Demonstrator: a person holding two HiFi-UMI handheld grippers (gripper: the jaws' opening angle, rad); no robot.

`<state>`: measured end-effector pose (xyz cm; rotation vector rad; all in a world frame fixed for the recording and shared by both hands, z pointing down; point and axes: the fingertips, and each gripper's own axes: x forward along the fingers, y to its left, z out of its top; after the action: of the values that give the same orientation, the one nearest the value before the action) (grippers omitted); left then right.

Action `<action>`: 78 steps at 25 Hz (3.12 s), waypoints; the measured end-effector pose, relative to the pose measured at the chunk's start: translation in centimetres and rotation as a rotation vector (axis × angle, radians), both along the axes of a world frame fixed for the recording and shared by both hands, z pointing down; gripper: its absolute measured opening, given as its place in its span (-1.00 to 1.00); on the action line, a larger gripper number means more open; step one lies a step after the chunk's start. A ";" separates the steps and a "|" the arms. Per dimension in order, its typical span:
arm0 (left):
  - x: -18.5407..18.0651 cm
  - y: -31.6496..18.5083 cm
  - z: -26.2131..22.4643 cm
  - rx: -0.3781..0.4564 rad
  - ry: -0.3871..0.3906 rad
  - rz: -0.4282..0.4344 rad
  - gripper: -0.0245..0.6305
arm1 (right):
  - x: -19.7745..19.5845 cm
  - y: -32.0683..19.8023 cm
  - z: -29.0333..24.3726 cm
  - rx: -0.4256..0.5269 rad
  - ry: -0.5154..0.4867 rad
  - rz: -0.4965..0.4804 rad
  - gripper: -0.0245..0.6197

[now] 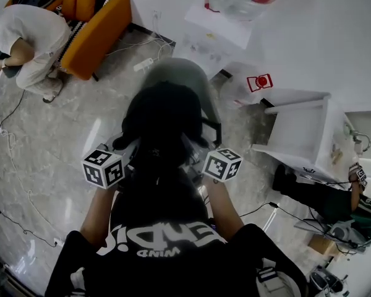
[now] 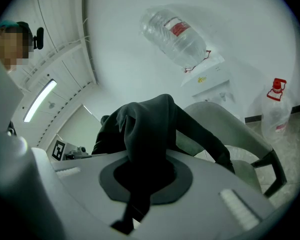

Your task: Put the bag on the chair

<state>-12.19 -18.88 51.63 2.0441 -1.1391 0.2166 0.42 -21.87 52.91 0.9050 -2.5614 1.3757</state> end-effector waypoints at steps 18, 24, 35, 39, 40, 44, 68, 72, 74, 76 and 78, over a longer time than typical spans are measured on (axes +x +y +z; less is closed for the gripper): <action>1.5 -6.9 7.9 -0.105 -0.017 -0.005 -0.85 | 1.2 -7.6 8.1 -0.065 0.013 0.018 -0.89; 2.0 -8.3 10.9 -0.146 -0.025 -0.007 -0.85 | 1.6 -9.1 10.9 -0.101 0.032 0.006 -0.89; 1.6 -10.5 16.2 -0.221 -0.052 -0.027 -0.85 | 1.3 -10.8 15.9 -0.169 0.095 -0.020 -0.89; 1.8 -11.5 16.8 -0.222 -0.048 -0.023 -0.85 | 1.4 -11.8 16.7 -0.180 0.095 0.001 -0.89; 1.9 -11.8 17.0 -0.224 -0.050 -0.023 -0.85 | 1.5 -12.1 17.0 -0.182 0.101 0.007 -0.89; 2.3 -12.7 17.8 -0.235 -0.046 -0.026 -0.85 | 1.8 -13.0 18.1 -0.191 0.122 0.026 -0.89; 1.7 -11.6 16.7 -0.229 -0.134 -0.044 0.15 | 2.7 -12.7 17.3 -0.140 0.284 0.053 -0.18; 0.7 -11.2 14.4 -0.174 -0.157 -0.070 0.16 | 3.0 -12.2 15.5 -0.114 0.301 0.043 -0.14; 0.4 -10.9 13.1 -0.145 -0.157 -0.074 0.16 | 3.0 -11.8 14.4 -0.101 0.291 0.045 -0.13; 0.3 -10.6 11.7 -0.119 -0.157 -0.070 0.16 | 2.6 -11.3 13.2 -0.090 0.275 0.041 -0.11; 0.2 -10.3 10.3 -0.094 -0.154 -0.065 0.16 | 2.3 -10.6 11.9 -0.083 0.261 0.029 -0.03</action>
<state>-11.95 -29.19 61.94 1.9308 -1.2630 0.3940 2.71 -32.47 64.83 1.0350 -2.2903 1.2660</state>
